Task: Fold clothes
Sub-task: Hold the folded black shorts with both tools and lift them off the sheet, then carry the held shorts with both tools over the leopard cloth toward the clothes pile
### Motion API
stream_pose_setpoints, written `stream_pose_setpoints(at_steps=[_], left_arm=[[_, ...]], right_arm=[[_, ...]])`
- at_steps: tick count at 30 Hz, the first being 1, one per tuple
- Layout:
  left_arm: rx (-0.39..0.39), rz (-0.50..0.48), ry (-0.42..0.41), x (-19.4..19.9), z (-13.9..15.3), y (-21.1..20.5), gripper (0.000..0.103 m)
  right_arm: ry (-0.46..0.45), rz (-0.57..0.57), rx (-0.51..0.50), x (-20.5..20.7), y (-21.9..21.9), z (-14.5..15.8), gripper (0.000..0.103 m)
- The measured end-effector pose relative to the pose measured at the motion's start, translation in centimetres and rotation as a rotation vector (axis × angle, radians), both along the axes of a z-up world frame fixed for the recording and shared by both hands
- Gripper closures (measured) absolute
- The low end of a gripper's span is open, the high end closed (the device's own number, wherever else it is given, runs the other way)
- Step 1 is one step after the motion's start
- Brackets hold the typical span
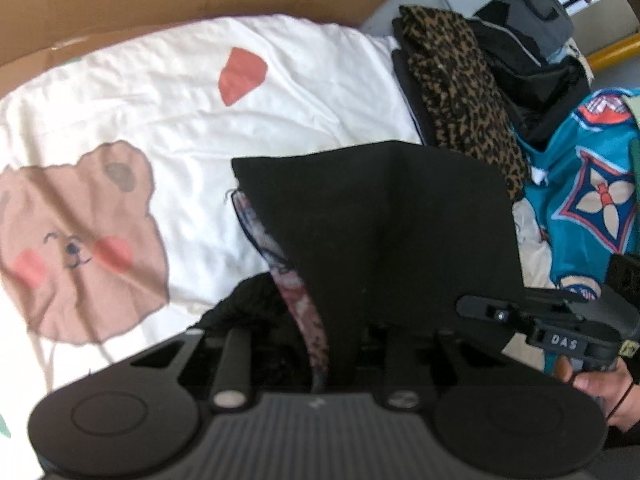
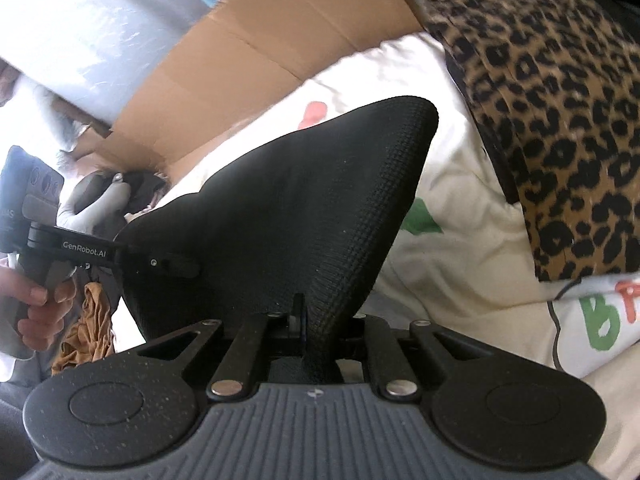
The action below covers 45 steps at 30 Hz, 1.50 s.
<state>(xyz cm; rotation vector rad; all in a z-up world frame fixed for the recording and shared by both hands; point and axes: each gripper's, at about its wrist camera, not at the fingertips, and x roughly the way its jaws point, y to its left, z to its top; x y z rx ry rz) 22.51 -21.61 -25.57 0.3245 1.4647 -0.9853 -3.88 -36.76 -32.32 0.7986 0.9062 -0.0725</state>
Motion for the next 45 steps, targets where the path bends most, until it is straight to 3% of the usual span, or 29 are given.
stream_pose_setpoints(at_steps=[9, 18, 24, 33, 38, 45], left_arm=[[-0.058, 0.055, -0.062, -2.0, 6.0, 1.7, 0.075], [-0.150, 0.124, -0.129, -2.7, 12.2, 2.8, 0.076], [-0.229, 0.128, -0.180, -3.1, 17.2, 1.9, 0.076], [-0.284, 0.131, -0.222, -3.9, 22.6, 0.5, 0.075], [-0.316, 0.120, -0.226, -5.2, 23.5, -0.3, 0.075], [-0.339, 0.119, -0.217, -7.3, 23.5, -1.0, 0.075]], right_arm=[[-0.053, 0.061, -0.124, 0.2, 0.3, 5.7, 0.096], [-0.124, 0.099, -0.242, 1.4, 0.4, 13.3, 0.096], [-0.173, 0.090, -0.308, 1.7, -1.1, 18.2, 0.096], [-0.198, 0.071, -0.399, 1.4, -2.6, 24.6, 0.096], [-0.206, 0.038, -0.432, 0.7, -3.5, 26.5, 0.096], [-0.193, 0.033, -0.454, -0.8, -5.1, 26.7, 0.096]])
